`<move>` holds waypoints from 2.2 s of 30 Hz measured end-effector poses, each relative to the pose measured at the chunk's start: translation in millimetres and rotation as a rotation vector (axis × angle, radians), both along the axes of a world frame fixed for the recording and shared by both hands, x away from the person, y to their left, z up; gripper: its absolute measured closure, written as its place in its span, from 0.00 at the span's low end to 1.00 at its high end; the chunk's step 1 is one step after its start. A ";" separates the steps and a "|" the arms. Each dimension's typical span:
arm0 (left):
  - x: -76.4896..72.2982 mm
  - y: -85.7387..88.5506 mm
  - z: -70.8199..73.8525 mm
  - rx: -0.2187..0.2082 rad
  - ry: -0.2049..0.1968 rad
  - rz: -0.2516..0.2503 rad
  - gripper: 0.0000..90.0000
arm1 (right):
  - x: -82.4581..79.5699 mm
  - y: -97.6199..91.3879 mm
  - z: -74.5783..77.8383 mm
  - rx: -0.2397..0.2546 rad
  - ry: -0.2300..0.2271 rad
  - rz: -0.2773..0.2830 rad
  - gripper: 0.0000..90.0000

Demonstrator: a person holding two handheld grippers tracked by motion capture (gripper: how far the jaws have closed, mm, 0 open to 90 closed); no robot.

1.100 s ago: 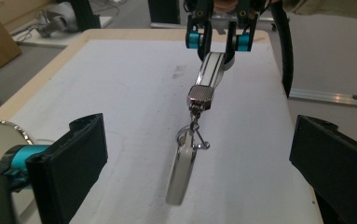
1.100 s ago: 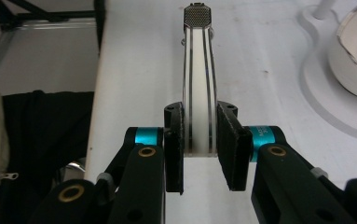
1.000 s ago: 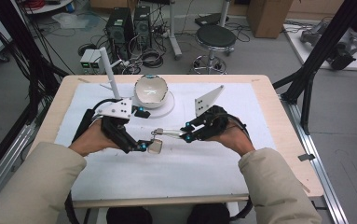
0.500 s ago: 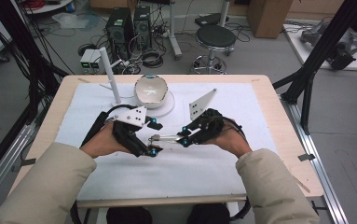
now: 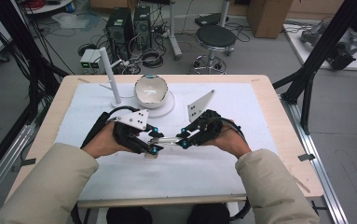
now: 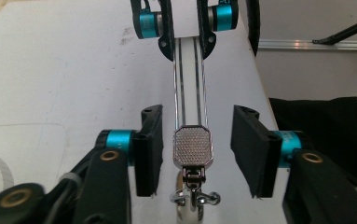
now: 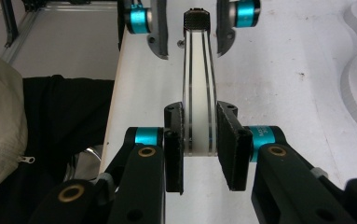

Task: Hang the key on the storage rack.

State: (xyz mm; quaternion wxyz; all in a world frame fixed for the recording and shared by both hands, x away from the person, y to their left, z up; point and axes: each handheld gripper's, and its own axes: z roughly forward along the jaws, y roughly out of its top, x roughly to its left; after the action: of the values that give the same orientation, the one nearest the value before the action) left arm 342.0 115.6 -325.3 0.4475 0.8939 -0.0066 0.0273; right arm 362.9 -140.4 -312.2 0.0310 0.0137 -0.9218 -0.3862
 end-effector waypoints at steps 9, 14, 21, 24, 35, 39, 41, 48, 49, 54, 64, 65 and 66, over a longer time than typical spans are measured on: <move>0.7 0.4 -0.3 0.021 -0.010 0.000 0.82 | -0.1 1.4 -3.3 0.005 0.005 0.008 0.82; 1.0 -0.7 -0.4 0.018 0.010 0.011 0.82 | 1.9 0.3 -5.6 0.017 0.022 0.010 0.82; 1.8 1.1 0.3 0.027 0.001 0.020 0.82 | 4.2 -3.9 -10.8 0.096 0.066 -0.031 0.33; 3.6 5.1 2.2 0.023 0.005 0.041 0.82 | 3.2 -6.2 -13.4 0.100 0.040 -0.137 0.03; 11.9 32.0 10.0 -0.056 0.024 0.150 0.82 | -1.8 -45.0 -14.7 0.243 -0.004 -0.287 0.00; 17.1 52.5 9.1 -0.110 0.035 0.214 0.82 | -7.8 -68.0 -20.1 0.325 -0.042 -0.362 0.00; 20.3 64.5 8.8 -0.140 0.043 0.264 0.82 | -10.4 -80.9 -24.7 0.378 -0.055 -0.403 0.00; 33.5 100.3 12.9 -0.235 0.065 0.375 0.82 | -21.1 -113.0 -39.7 0.453 -0.093 -0.516 0.00; 35.3 103.3 13.1 -0.239 0.070 0.390 0.82 | -22.6 -117.0 -42.4 0.460 -0.092 -0.529 0.00; 41.8 118.4 13.9 -0.227 0.056 0.443 0.82 | -31.3 -135.7 -54.2 0.503 -0.120 -0.601 0.01; 60.1 149.2 10.2 -0.325 0.133 0.547 0.82 | -47.3 -160.1 -78.4 0.586 -0.186 -0.704 0.01; 61.6 151.4 9.3 -0.331 0.145 0.558 0.82 | -48.3 -161.1 -80.7 0.591 -0.193 -0.708 0.01; 63.2 153.9 8.8 -0.336 0.152 0.564 0.82 | -48.8 -162.0 -82.9 0.590 -0.203 -0.712 0.00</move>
State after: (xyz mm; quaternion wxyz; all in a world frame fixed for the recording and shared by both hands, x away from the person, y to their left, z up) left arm 405.2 269.5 -316.5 0.5626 0.7737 0.2790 0.0839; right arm 314.1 -302.4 -395.1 -0.1989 -0.2571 -0.7184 -0.6150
